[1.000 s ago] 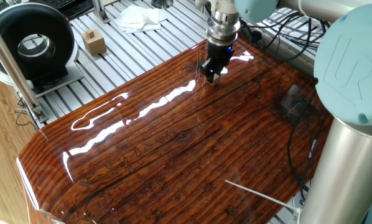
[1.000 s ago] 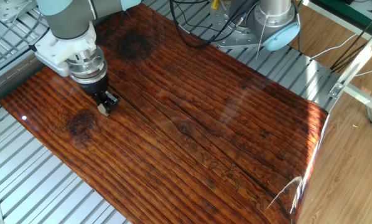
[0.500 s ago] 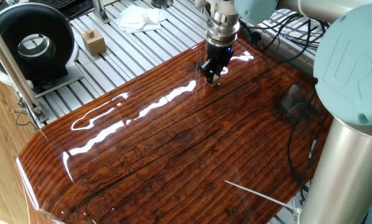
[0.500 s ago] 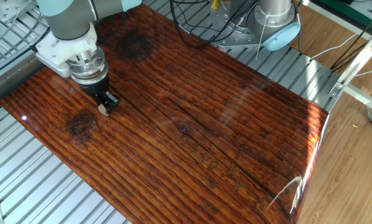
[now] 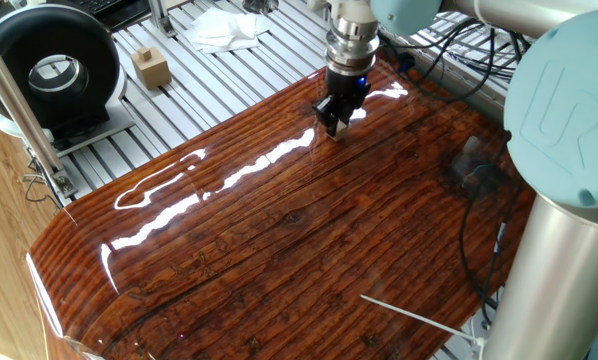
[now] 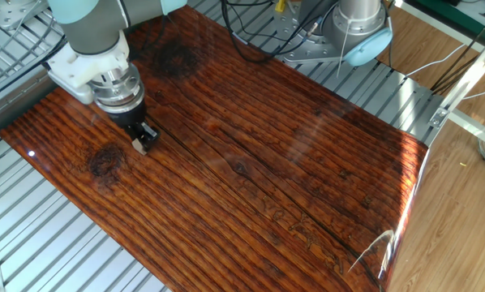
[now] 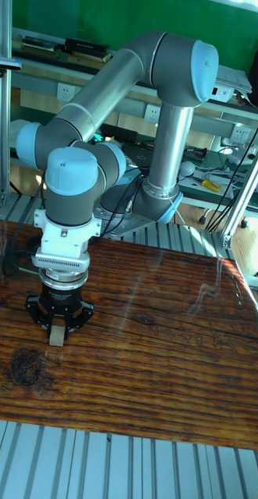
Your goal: Hold a small block with the gripper and sweep it from left to right on the table
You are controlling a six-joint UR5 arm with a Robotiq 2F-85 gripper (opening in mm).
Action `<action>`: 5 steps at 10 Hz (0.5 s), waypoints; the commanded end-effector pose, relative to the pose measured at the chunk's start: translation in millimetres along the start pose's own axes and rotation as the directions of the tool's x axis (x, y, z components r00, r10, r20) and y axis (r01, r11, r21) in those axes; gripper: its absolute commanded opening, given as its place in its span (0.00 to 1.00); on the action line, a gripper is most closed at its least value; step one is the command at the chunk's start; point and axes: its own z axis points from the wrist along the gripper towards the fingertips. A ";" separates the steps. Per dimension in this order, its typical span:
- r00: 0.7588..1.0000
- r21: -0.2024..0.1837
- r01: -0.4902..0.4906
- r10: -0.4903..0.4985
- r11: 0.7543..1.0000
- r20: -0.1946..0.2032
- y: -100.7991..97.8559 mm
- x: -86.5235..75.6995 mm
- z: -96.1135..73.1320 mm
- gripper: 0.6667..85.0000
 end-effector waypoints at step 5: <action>1.000 0.065 -0.011 0.011 0.998 -0.001 -9.1 -4.6 -3.7 0.00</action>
